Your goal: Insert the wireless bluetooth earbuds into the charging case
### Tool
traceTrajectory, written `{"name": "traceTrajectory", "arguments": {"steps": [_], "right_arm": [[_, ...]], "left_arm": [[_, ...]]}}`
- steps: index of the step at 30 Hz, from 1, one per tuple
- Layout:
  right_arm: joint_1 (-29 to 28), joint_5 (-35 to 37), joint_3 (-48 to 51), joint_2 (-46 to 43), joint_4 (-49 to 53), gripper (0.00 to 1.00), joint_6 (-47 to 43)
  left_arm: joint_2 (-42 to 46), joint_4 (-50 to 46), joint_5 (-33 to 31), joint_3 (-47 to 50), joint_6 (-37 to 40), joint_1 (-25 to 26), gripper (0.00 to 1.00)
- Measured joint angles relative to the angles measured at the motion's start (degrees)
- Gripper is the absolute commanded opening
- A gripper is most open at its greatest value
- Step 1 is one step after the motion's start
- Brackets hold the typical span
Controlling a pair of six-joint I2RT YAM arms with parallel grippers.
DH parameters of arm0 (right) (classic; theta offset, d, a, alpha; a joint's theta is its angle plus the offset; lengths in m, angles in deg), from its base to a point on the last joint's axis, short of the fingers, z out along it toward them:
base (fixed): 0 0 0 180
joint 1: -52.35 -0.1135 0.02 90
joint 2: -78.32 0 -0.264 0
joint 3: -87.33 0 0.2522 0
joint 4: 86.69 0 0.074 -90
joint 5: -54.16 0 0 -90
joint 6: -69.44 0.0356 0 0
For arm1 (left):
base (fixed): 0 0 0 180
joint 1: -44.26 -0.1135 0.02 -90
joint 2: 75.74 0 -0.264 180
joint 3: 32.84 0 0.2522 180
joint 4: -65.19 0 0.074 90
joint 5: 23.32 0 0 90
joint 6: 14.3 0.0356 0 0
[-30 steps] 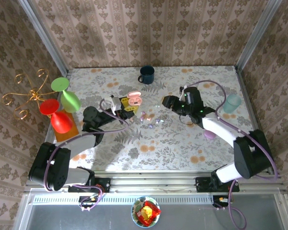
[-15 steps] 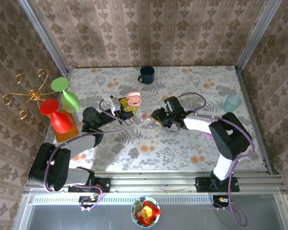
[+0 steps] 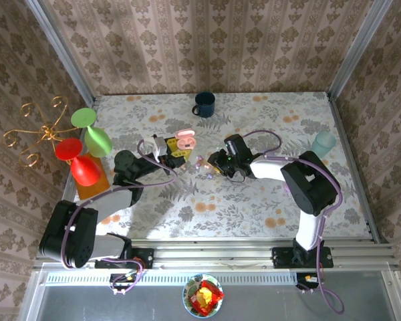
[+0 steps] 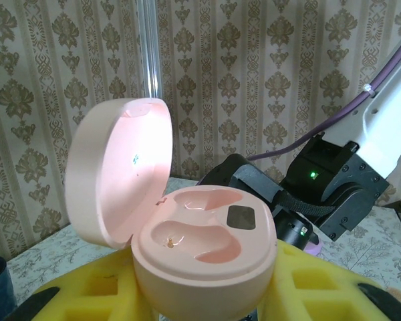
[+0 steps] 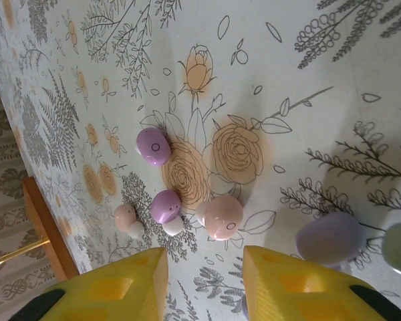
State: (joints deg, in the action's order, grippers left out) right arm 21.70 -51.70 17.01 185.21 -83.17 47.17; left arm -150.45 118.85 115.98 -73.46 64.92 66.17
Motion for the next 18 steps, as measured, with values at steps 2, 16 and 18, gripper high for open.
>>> {"name": "traceTrajectory", "arguments": {"steps": [2,16,18], "right_arm": [[0.0,0.0,-0.4,0.6,-0.1,0.36,0.0],[-0.7,0.3,-2.6,2.5,0.1,0.36,-0.5],[-0.9,0.6,-2.9,2.7,0.3,0.37,-0.8]], "left_arm": [[0.0,0.0,0.0,0.0,0.0,0.0,0.31],[0.0,0.2,0.0,0.0,0.0,-0.3,0.31],[0.0,0.3,0.0,0.0,0.0,-0.3,0.31]]}}
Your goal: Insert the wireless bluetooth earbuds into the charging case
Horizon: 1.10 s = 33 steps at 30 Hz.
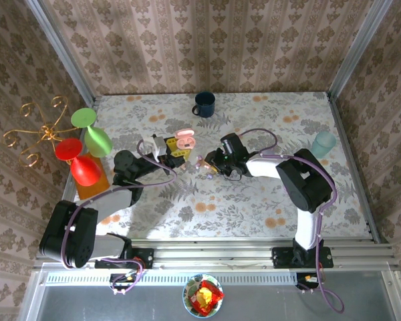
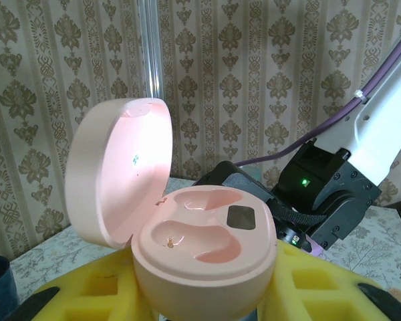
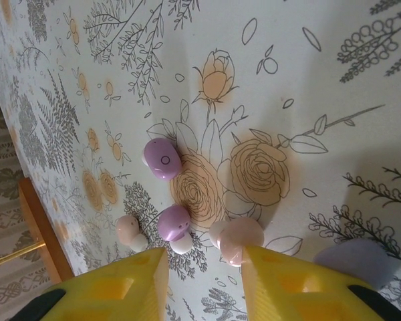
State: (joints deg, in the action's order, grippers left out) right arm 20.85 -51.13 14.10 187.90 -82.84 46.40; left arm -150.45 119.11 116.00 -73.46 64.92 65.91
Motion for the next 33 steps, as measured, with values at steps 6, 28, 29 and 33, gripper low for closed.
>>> {"name": "traceTrajectory", "arguments": {"steps": [6,28,29,33], "right_arm": [[-0.7,2.8,-0.8,-0.3,2.9,0.37,-1.4],[-3.7,9.5,-1.3,-4.0,7.1,0.39,-3.0],[-3.7,9.2,-1.5,-3.2,6.7,0.39,-2.4],[-3.7,8.7,-1.7,-1.0,6.3,0.39,-0.9]], "left_arm": [[0.0,0.1,0.1,0.0,0.0,0.0,0.31],[0.0,1.4,0.6,1.0,0.0,-0.6,0.32],[0.0,1.4,0.6,1.0,0.0,-0.8,0.32],[0.0,1.6,0.9,1.0,0.0,-1.1,0.32]]}}
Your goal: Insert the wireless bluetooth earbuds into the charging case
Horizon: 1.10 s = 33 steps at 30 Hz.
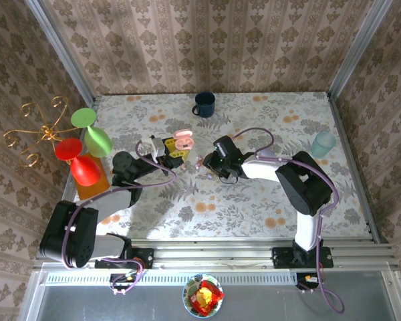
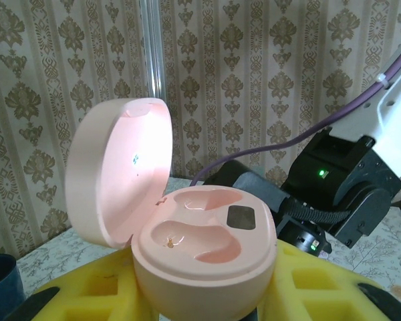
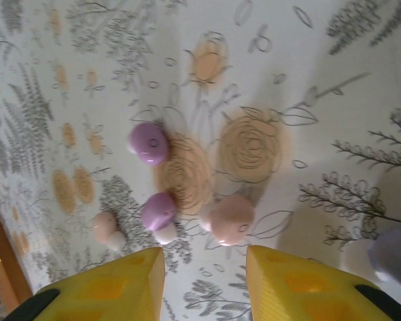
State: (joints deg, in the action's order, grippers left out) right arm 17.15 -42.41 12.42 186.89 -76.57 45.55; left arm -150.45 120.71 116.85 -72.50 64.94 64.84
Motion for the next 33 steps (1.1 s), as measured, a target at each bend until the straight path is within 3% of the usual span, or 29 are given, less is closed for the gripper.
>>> {"name": "traceTrajectory", "arguments": {"steps": [20,33], "right_arm": [[0.3,-0.3,-1.9,3.5,-1.0,0.37,1.9],[1.1,-1.0,-1.9,4.4,-1.8,0.23,3.4]], "left_arm": [[0.0,0.2,0.2,0.0,0.0,0.0,0.32],[0.0,0.2,0.6,0.0,0.0,-0.1,0.32]]}}
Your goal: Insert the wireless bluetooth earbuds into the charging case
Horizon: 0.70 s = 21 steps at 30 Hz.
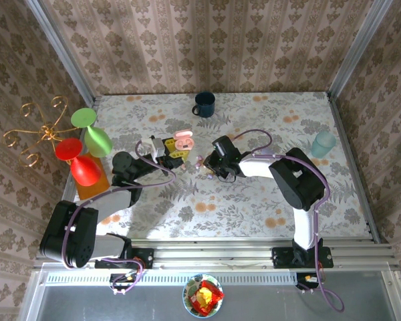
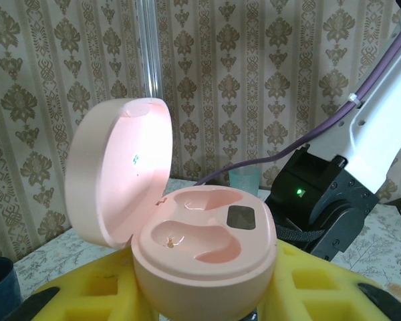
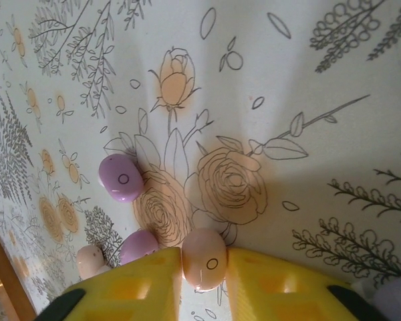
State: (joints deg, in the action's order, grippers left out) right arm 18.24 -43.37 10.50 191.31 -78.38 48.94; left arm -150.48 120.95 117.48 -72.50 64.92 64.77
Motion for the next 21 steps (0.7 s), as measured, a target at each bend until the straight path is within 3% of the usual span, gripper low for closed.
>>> {"name": "traceTrajectory", "arguments": {"steps": [6,15,21], "right_arm": [[0.1,-0.2,-0.7,0.3,0.1,0.16,-0.3],[0.3,0.8,-1.7,-0.3,3.4,0.17,-6.0],[1.0,1.8,-1.7,-6.5,8.4,0.17,-11.3]], "left_arm": [[0.0,0.0,0.0,0.0,0.0,0.0,0.32],[-0.5,0.4,-0.8,0.0,0.3,0.0,0.32],[-2.1,0.4,-2.6,0.0,1.8,-0.3,0.32]]}}
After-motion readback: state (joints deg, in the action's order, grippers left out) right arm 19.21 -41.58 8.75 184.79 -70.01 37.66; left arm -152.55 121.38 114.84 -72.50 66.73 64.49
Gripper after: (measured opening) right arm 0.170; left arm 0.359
